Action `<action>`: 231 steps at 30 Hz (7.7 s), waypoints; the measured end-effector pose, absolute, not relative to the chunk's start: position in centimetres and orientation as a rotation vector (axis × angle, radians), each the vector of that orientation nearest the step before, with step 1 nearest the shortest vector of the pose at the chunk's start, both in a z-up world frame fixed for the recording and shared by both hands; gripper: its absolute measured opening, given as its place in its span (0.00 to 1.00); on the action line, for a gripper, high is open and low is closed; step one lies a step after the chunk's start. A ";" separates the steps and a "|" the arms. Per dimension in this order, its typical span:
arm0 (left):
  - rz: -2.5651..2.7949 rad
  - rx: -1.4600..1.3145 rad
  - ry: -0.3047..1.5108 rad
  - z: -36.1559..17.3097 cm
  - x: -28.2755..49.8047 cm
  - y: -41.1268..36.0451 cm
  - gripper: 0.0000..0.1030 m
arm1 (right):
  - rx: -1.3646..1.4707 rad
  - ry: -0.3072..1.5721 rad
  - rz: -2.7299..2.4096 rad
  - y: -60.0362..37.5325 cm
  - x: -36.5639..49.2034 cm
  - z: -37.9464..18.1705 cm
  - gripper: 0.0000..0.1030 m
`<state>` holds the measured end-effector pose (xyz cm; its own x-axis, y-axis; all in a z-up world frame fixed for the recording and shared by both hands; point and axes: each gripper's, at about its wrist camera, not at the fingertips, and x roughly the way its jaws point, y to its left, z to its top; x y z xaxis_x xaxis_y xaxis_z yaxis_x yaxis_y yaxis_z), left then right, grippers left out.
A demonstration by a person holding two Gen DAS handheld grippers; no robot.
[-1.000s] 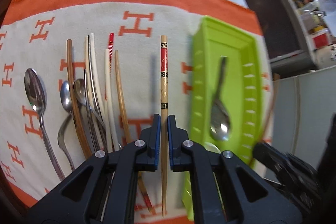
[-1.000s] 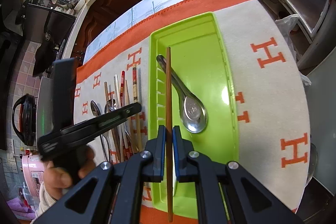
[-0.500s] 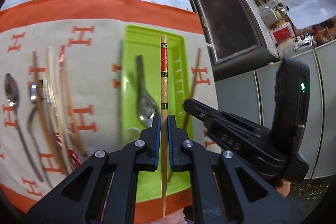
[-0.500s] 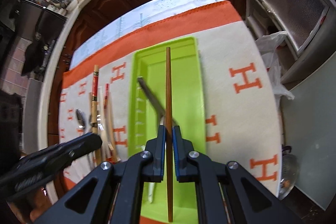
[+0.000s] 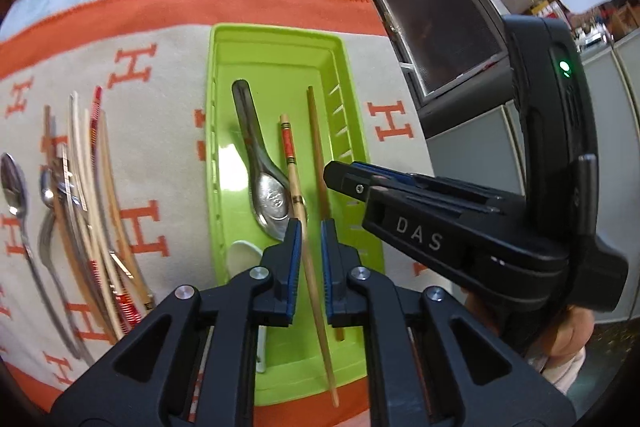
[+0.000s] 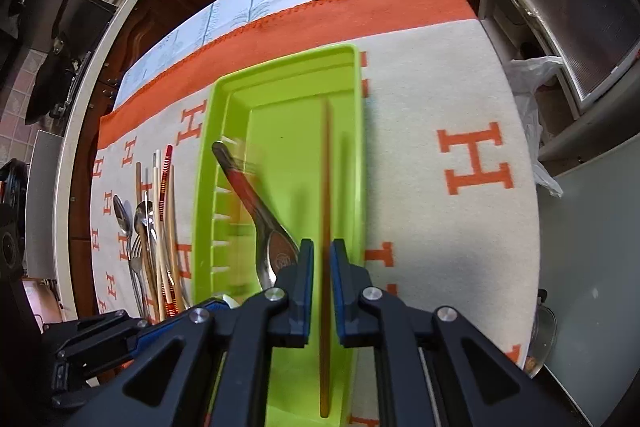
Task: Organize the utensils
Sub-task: 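Lay both chopsticks lengthwise in the green tray and open both grippers, then grasp a light wooden chopstick from the row with the right gripper, then close the left gripper on a red-striped chopstick while the right holds its chopstick, then carry both held chopsticks into the green tray and open both grippers, then grasp a red-striped chopstick with the right gripper while the left grasps a brown chopstick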
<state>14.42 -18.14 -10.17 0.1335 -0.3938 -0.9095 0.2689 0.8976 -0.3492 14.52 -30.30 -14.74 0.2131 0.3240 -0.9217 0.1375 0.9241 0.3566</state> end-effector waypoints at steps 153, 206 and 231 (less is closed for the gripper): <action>-0.386 -0.187 1.278 -6.7 18.2 -14.8 0.03 | 0.485 1.210 0.130 -28.6 8.2 -11.0 0.06; -0.439 -0.009 1.317 -10.2 15.0 -17.3 0.26 | 0.518 1.340 0.157 -28.3 6.8 -14.2 0.15; -0.258 -0.228 1.307 -11.9 14.5 3.2 0.23 | 0.376 1.360 0.298 -15.9 11.2 -11.0 0.15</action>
<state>14.53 3.17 -11.88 0.2395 -0.3139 -0.9188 0.0582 0.9492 -0.3092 11.16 -15.93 -11.01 0.1880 0.4195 -0.8881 0.0093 0.9034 0.4288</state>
